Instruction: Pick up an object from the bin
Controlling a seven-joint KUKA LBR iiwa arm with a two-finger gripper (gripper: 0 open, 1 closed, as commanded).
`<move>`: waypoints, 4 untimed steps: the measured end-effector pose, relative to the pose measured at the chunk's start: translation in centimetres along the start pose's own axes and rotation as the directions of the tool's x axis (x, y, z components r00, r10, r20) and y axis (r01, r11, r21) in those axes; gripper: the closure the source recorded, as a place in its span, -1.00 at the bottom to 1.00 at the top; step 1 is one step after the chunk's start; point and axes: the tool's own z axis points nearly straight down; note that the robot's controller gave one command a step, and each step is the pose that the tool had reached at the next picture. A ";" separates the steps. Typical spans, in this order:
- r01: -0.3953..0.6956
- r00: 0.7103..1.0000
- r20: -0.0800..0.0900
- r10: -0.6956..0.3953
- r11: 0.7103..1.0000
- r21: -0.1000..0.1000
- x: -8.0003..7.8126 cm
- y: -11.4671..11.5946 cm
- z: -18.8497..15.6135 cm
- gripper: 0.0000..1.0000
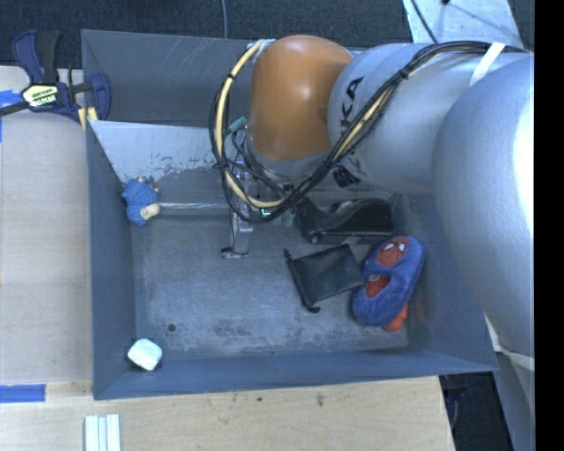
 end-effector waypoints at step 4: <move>0.386 0.923 0.005 -0.386 0.923 0.003 0.2 2.3 6.7 -1.00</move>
Offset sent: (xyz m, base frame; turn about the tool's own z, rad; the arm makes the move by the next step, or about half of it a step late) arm 0.0035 0.0128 -0.0664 0.1581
